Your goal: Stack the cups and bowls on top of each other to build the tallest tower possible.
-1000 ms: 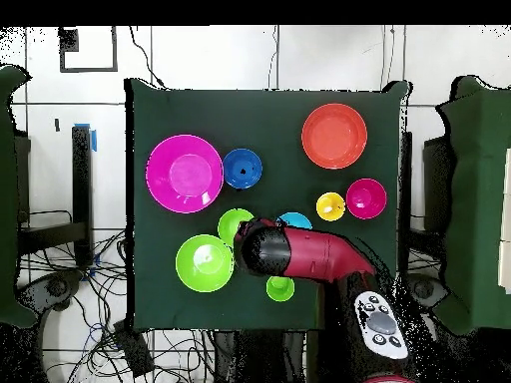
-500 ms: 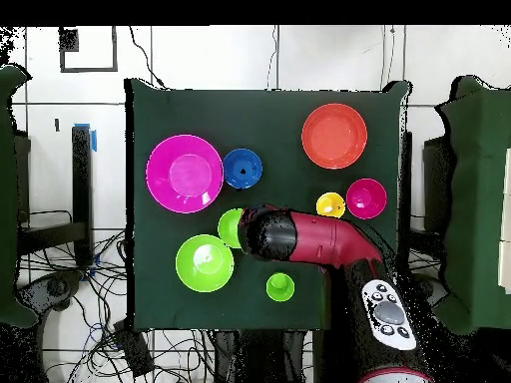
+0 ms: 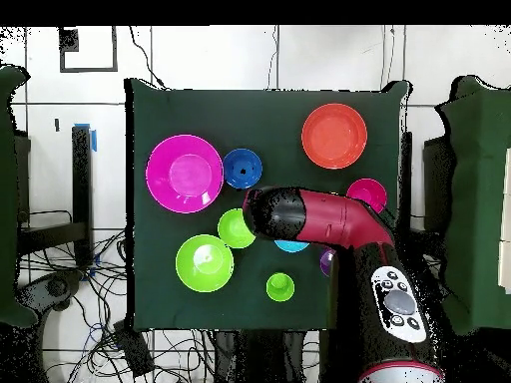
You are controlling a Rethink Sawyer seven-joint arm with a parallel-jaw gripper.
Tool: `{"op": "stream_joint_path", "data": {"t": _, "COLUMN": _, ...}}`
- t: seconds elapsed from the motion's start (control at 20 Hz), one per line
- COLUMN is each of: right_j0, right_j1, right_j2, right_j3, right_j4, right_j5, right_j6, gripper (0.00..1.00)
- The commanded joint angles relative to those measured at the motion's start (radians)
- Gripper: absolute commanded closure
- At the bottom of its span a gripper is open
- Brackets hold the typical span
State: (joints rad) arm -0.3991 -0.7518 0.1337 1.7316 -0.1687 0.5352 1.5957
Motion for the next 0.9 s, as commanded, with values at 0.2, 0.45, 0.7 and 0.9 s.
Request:
{"op": "stream_joint_path", "data": {"t": 0.2, "right_j0": -0.003, "right_j1": 0.080, "right_j2": 0.086, "right_j3": -0.093, "right_j4": 0.009, "right_j5": 0.114, "right_j6": 0.015, "gripper": 0.00}}
{"op": "stream_joint_path", "data": {"t": 0.45, "right_j0": 0.007, "right_j1": 0.071, "right_j2": 0.073, "right_j3": -0.092, "right_j4": 0.003, "right_j5": 0.112, "right_j6": 0.028, "gripper": 0.00}}
{"op": "stream_joint_path", "data": {"t": 0.7, "right_j0": 0.016, "right_j1": 0.066, "right_j2": 0.059, "right_j3": -0.094, "right_j4": -0.007, "right_j5": 0.114, "right_j6": 0.032, "gripper": 0.00}}
{"op": "stream_joint_path", "data": {"t": 0.9, "right_j0": 0.022, "right_j1": 0.064, "right_j2": 0.053, "right_j3": -0.096, "right_j4": -0.013, "right_j5": 0.124, "right_j6": 0.031, "gripper": 0.00}}
